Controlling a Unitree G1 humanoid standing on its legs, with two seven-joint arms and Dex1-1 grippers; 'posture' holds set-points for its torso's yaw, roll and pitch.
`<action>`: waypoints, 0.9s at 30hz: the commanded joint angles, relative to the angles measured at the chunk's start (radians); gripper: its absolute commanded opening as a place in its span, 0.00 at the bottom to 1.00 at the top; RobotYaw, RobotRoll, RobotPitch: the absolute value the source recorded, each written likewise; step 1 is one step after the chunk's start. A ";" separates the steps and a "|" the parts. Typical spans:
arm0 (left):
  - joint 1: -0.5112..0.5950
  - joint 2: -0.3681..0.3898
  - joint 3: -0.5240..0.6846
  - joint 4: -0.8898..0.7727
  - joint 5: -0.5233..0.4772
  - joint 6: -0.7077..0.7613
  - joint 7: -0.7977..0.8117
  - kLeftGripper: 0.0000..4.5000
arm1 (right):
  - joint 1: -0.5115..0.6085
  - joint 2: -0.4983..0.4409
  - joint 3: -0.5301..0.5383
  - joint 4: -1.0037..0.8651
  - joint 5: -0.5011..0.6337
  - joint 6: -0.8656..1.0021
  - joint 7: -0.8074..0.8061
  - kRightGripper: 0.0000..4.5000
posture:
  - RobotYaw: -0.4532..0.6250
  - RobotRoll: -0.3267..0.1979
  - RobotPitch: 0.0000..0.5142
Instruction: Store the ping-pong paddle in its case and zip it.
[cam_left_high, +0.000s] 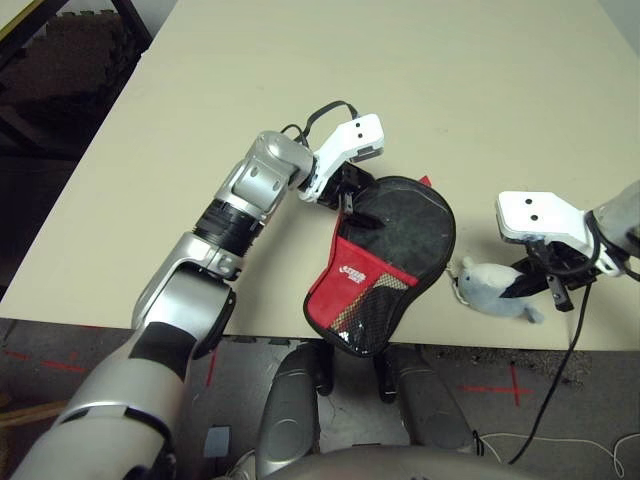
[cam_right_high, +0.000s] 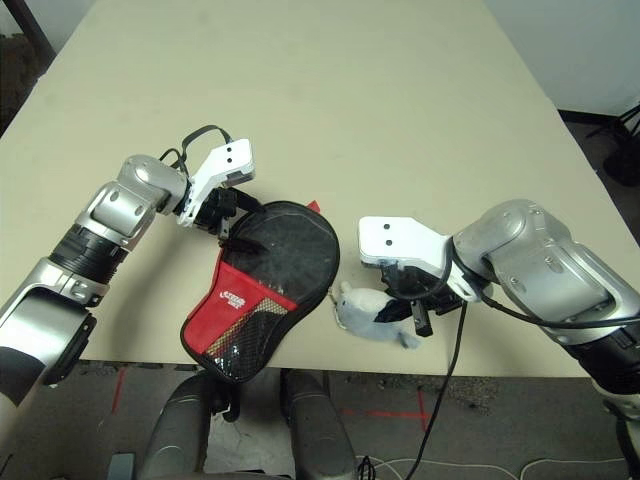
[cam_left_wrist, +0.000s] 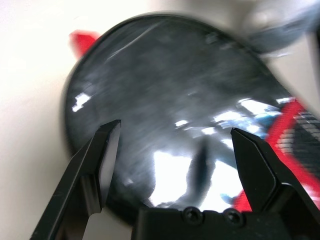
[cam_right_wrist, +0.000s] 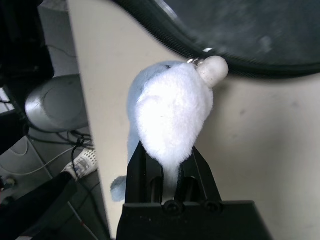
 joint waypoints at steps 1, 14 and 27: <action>0.037 0.003 -0.046 -0.049 -0.019 0.040 -0.036 1.00 | -0.008 -0.003 0.014 -0.007 -0.009 0.002 0.008 0.02 | 0.28 0.62 0.52; 0.043 -0.082 -0.155 0.182 0.099 -0.072 0.011 1.00 | 0.064 -0.056 -0.027 -0.134 0.108 0.005 0.103 0.02 | 0.27 0.62 0.51; -0.042 -0.230 -0.103 0.477 0.149 -0.222 0.097 1.00 | 0.142 0.030 -0.029 -0.211 0.191 -0.066 0.104 0.02 | 0.26 0.62 0.53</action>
